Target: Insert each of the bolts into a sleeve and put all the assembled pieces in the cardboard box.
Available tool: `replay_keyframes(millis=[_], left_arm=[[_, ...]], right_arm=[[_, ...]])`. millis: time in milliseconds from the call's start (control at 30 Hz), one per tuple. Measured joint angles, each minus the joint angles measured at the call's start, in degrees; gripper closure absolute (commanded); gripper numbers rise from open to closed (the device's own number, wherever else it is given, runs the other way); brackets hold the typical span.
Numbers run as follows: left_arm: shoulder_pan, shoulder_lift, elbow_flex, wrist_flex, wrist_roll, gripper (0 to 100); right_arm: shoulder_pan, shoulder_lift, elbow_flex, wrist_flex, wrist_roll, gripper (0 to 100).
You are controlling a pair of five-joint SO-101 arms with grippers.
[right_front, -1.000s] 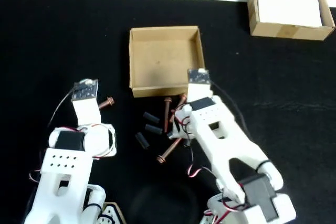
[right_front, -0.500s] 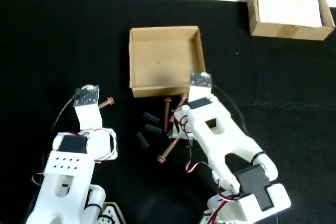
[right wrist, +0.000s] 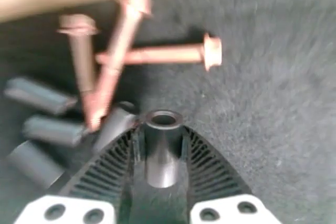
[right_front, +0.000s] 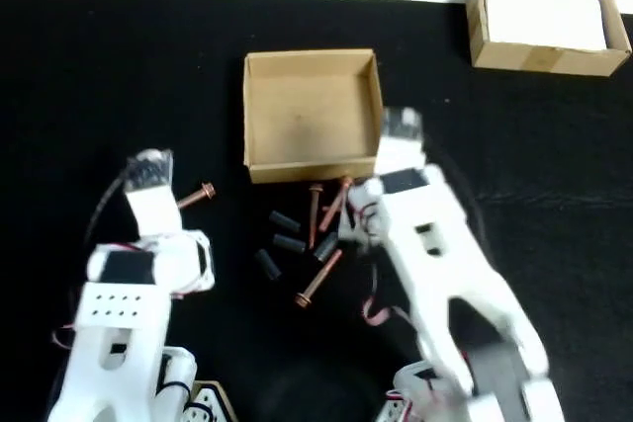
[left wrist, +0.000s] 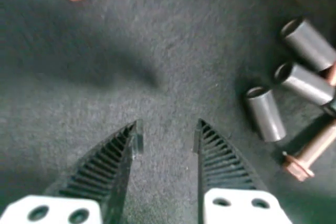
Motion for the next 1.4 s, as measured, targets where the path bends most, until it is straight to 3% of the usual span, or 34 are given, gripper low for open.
replay_keyframes(millis=[167,333,467,667,767,1033,1400], left_arm=[[0.00,2.11,-10.37,6.24,-0.09,100],[0.00,14.42,-23.91,12.48,-1.76,91],[-0.09,30.33,-36.92,17.32,-13.27,84],[-3.34,55.12,-58.81,22.59,-38.68,78],[-4.92,65.41,-68.48,23.21,-44.92,78],[-6.95,84.31,-85.63,28.75,-51.16,78],[-3.08,88.79,-88.53,32.62,-52.40,78]], right_arm=[[0.09,-14.42,-7.12,9.14,2.99,99.1],[0.26,-27.08,-11.08,20.31,3.34,99.1],[3.78,-35.69,-11.08,26.73,3.34,99.1],[13.89,-44.40,-11.08,33.32,3.34,99.1],[16.09,-47.91,-11.08,34.81,3.34,99.1],[16.97,-55.56,-3.69,34.37,3.34,99.1],[16.97,-56.18,0.09,28.13,3.34,99.1]])
